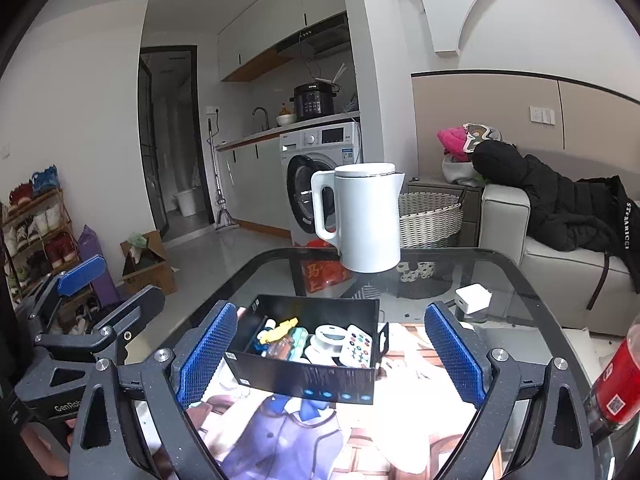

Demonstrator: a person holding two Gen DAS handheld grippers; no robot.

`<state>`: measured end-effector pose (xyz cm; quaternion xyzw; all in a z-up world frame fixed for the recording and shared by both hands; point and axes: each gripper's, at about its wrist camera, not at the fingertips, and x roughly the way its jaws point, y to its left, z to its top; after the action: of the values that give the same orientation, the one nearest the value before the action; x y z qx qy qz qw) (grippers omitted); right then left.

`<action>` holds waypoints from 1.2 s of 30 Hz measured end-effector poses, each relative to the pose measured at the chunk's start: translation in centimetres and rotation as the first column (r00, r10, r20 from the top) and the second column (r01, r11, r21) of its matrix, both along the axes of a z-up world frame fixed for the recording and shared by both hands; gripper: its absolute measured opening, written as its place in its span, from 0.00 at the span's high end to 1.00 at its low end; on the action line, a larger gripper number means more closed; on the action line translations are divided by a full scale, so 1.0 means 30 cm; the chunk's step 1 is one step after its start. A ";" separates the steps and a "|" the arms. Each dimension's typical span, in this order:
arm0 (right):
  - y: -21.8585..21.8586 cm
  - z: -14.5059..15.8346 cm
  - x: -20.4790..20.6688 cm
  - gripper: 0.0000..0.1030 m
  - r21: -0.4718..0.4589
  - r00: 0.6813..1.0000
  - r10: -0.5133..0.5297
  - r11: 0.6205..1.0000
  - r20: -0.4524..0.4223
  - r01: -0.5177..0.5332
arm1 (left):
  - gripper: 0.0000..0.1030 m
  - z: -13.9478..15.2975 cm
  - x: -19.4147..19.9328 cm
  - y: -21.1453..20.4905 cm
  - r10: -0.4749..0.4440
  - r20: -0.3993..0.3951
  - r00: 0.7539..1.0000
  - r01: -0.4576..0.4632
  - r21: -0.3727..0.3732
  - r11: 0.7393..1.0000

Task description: Organize rigid objects

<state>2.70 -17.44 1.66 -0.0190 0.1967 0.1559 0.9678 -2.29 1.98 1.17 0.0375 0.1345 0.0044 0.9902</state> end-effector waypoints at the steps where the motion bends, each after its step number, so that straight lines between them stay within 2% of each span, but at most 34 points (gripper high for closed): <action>1: -0.001 -0.006 -0.005 0.06 -0.005 1.000 0.001 1.000 0.003 -0.001 | 0.00 -0.009 -0.005 0.001 -0.004 -0.011 1.000 0.004 0.001 1.000; 12: -0.027 -0.083 -0.001 0.06 -0.043 1.000 -0.013 0.999 -0.015 0.012 | 0.00 -0.091 0.019 0.005 0.010 -0.094 0.996 -0.011 -0.009 1.000; 19: -0.033 -0.097 0.004 0.06 -0.049 1.000 -0.011 0.999 -0.020 0.010 | 0.00 -0.083 0.025 -0.016 -0.002 -0.093 0.996 0.000 -0.022 1.000; 36: -0.027 -0.107 0.006 0.06 -0.049 0.999 0.008 0.999 -0.032 -0.009 | 0.00 -0.084 0.024 -0.037 -0.004 -0.097 0.995 0.005 0.014 1.000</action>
<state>2.86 -18.24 -1.56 -0.0409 0.2159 0.1554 0.9631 -1.56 0.86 -1.35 0.0448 0.1821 0.0012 0.9823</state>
